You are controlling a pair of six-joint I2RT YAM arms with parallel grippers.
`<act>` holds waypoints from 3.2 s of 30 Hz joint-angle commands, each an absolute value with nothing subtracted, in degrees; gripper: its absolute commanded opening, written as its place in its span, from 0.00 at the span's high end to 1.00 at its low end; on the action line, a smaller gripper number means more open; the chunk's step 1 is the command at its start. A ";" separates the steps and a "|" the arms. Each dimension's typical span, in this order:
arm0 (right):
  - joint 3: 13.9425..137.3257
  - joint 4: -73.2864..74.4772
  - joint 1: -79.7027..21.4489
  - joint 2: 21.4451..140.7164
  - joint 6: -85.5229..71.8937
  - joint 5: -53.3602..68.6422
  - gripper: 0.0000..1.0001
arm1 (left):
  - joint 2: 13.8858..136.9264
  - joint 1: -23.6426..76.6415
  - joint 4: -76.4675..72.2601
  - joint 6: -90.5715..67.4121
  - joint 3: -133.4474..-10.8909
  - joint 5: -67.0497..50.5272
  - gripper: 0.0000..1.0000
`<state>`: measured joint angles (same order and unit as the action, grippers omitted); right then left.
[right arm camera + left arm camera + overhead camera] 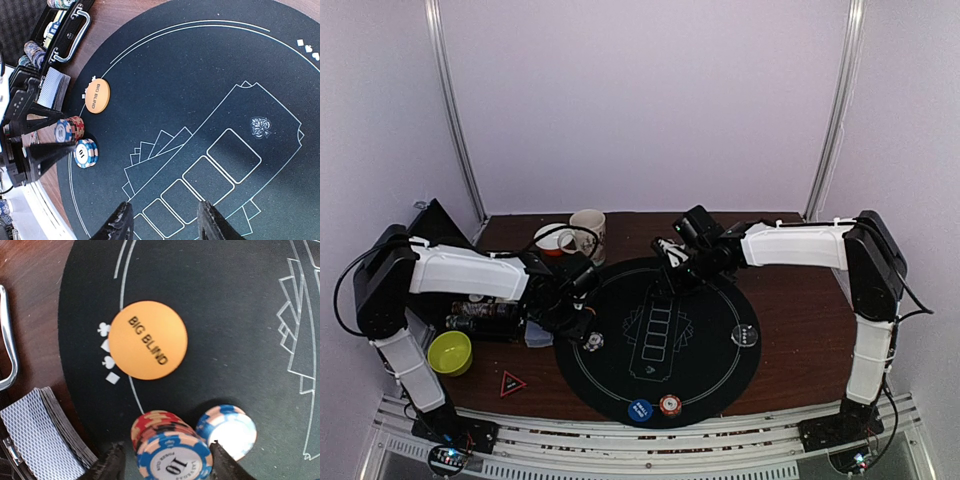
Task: Distribute texas hold em gaming equipment
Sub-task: Adjust the poker chips pile in the big blind area.
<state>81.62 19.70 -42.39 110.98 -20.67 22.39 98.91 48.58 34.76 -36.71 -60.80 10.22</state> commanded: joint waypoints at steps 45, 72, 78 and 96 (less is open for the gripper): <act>81.34 27.51 -35.52 96.34 -9.15 22.70 0.53 | 103.64 47.27 36.10 32.49 -70.51 -10.92 0.12; 79.76 28.12 -35.24 97.03 -8.56 22.33 0.53 | 110.91 44.08 41.13 35.20 -72.64 -13.15 0.43; 79.68 28.03 -35.07 97.25 -8.55 22.58 0.53 | 110.53 44.03 41.15 34.63 -72.12 -13.86 0.56; 81.38 28.39 -34.24 96.56 -9.49 23.06 0.53 | 106.09 44.12 37.62 29.55 -75.20 -12.73 0.38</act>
